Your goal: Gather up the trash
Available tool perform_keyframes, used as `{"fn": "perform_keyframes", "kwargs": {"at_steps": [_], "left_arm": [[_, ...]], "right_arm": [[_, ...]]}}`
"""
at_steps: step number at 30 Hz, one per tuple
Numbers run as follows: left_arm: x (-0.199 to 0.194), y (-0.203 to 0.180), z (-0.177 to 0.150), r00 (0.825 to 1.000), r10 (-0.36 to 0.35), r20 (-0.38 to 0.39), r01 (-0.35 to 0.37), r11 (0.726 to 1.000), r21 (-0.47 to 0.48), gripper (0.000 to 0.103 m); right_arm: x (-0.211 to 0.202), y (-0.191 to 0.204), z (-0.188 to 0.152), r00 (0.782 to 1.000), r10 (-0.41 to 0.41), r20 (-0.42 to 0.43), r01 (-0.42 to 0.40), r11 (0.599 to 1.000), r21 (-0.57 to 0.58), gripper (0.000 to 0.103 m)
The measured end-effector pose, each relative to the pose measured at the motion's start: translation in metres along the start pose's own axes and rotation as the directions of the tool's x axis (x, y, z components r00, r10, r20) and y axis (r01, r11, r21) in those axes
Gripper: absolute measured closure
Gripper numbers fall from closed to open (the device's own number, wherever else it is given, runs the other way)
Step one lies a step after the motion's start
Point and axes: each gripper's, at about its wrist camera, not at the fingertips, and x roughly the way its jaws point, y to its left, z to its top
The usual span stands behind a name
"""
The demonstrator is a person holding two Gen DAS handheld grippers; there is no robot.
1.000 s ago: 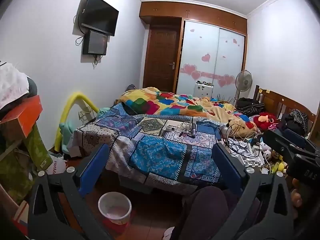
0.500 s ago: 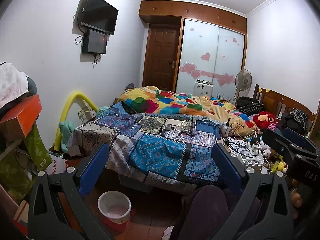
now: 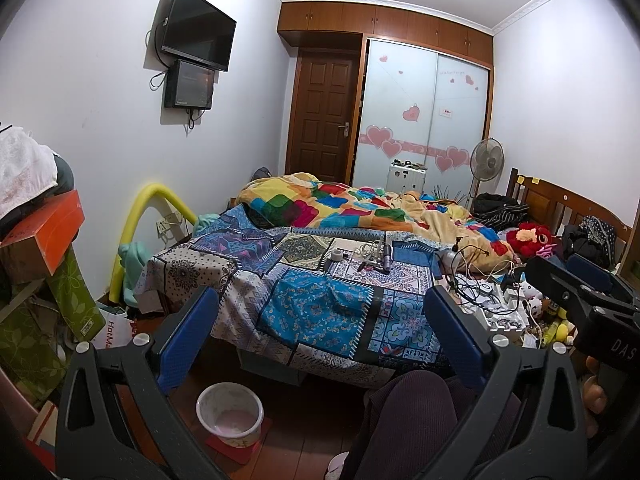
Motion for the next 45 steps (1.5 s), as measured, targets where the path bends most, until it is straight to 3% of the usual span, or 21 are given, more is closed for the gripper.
{"fn": "perform_keyframes", "kwargs": {"at_steps": [45], "left_arm": [[0.016,-0.011,-0.010,1.000,-0.002,-0.031,0.002,1.000,0.008,0.000]], "right_arm": [[0.006,-0.003,0.000,1.000,0.003,-0.018,-0.003,1.000,0.010,0.000]]}}
